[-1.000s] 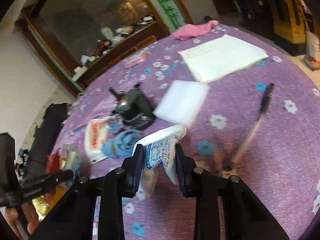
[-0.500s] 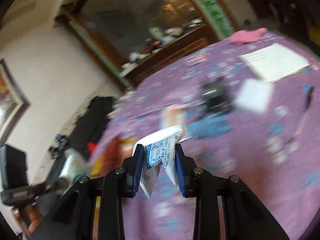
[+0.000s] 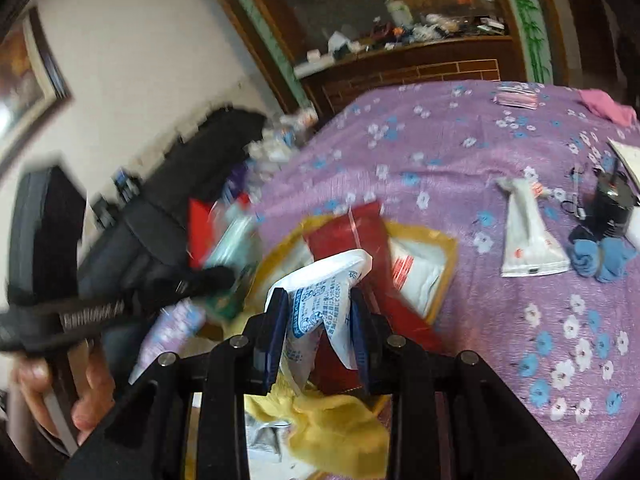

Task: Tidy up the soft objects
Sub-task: 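Place the tissue pack and white packet into the foam box, opening both tools, then grasp the blue cloth with the left tool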

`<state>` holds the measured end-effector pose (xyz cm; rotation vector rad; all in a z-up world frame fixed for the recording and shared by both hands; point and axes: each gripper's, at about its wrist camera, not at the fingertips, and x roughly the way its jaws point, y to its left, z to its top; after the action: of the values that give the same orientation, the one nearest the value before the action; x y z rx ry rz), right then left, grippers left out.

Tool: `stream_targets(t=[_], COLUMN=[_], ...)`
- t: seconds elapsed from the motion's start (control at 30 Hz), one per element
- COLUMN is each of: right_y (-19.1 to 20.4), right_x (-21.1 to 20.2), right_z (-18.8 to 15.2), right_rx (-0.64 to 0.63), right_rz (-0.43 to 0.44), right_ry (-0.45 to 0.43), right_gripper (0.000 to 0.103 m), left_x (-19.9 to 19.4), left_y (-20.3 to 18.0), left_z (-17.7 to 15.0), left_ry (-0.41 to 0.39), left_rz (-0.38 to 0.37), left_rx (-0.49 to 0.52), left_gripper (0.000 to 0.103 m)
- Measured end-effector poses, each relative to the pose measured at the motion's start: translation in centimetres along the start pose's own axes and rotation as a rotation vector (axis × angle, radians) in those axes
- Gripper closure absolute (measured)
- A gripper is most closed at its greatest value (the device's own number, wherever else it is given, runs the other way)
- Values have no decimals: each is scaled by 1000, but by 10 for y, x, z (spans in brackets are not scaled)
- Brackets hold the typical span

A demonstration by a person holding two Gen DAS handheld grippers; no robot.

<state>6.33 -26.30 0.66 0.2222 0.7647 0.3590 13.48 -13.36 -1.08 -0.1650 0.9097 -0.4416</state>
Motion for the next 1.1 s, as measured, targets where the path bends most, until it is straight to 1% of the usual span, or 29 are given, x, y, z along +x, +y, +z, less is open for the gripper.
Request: stream_targets(t=[0.07,0.1,0.13,0.17,0.2,0.23,0.27,0.3,0.37,0.43,0.5,0.53,0.6,0.67,0.77,0.87,0.93,1.0,1.03,1.1], right_y=[1,0,0,1,0,-4,-6,-8,-13,-22,-36,-47,-66,-82,-112,-142,-162,-176,-183,-194], right_x=[3,1,-2,-5,-7,-12,-17,-24,-37,-54,-67,-74,-83,-91,-105,-120,-126,-130,-132,-133], right_z=[-12,-15,-18,-19,-19,-19,-19,-21,-23,-28,-35,-39,-47,-53,-65,-74,-77,-80,-80,-78], right_rx=[-1,-2,-2,-3,0,16,28,39,56,76,114,138,171,197,258,316,357,384,395,416], right_rz=[-21,-25,-29,-28,-18,4,21,32,36,79,124,147,149,123,92,54,41,33,31,27], right_ry=[3,-10,-18,-20,-22,-33,-45,-61,-85,-106,-114,-110,-99,-94,-91,-111,-114,-122,-126,-132], right_gripper=[70,70,67,66,58,49,46,42,40,40,40,40,40,40,40,40,40,40,40,40], left_x=[14,20,25,25,22,17,8,2,-14,-32,-46,-49,-50,-44,-15,17,34,50,61,79], left_y=[0,-1,-1,-1,1,2,2,1,-9,-28,-56,-68,-94,-119,-156,-185,-198,-203,-205,-204], left_z=[-2,-4,-5,-7,-8,-9,-10,-9,-11,-14,-18,-21,-27,-31,-29,-26,-23,-19,-15,-7], left_ry=[20,30,41,31,16,11,-9,-30,-68,-110,-142,-144,-120,-95,-18,50,62,85,103,129], left_rz=[65,74,76,74,56,31,1,-6,24,71,67,50,19,-34,-102,-93,-84,-90,-99,-92], left_rx=[7,22,37,30,8,-9,-35,-44,-39,-7,49,69,94,126,151,188,202,187,168,123], left_gripper=[87,85,81,80,71,57,53,50,50,50,49,46,43,43,43,43,43,43,43,43])
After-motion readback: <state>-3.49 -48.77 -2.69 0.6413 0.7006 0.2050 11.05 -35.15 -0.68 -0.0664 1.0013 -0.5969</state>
